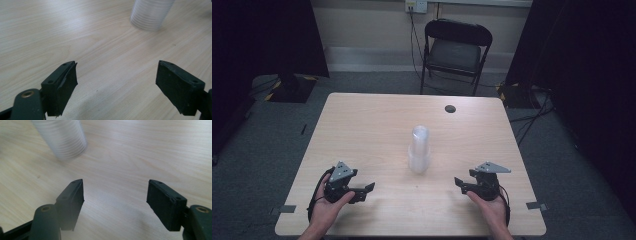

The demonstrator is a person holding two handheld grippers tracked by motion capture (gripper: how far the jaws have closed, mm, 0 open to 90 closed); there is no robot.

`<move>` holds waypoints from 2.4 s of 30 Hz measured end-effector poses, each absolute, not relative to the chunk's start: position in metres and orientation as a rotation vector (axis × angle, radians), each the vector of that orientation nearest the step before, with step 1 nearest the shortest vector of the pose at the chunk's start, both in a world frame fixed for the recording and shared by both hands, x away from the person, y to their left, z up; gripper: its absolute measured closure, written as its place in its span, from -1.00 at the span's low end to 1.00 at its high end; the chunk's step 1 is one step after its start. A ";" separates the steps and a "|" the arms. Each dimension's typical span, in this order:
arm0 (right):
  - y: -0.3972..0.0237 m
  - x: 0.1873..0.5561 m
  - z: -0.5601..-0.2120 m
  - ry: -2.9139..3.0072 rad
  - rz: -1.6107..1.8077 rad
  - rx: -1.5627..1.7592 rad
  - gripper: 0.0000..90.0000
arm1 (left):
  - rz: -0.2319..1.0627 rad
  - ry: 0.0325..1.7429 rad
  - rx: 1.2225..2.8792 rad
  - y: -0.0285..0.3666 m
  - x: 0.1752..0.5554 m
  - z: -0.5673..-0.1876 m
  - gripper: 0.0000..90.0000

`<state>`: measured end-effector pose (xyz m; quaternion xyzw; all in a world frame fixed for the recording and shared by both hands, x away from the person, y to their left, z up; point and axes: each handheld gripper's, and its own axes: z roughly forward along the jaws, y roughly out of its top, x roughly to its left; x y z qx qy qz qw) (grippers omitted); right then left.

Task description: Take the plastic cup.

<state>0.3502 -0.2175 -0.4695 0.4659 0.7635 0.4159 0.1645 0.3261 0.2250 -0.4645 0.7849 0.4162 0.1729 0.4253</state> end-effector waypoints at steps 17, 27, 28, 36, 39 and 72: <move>-0.211 0.345 -0.457 2.180 1.290 1.257 -0.21 | 0.398 1.038 1.971 0.225 0.323 -0.463 -0.61; -0.205 0.336 -0.442 2.126 1.433 1.178 -0.10 | 0.388 1.011 1.977 0.224 0.324 -0.463 -0.61; -0.205 0.335 -0.441 2.127 1.435 1.175 -0.11 | 0.381 1.013 1.979 0.224 0.323 -0.463 -0.61; -0.198 0.335 -0.434 2.134 1.427 1.141 -0.25 | 0.404 1.005 1.974 0.223 0.322 -0.462 -0.62; -0.196 0.336 -0.430 2.139 1.439 1.134 -0.34 | 0.370 1.013 1.952 0.223 0.323 -0.461 -0.61; -0.151 0.379 -0.390 2.194 1.535 0.997 -0.50 | 0.438 1.049 1.899 0.226 0.326 -0.463 -0.55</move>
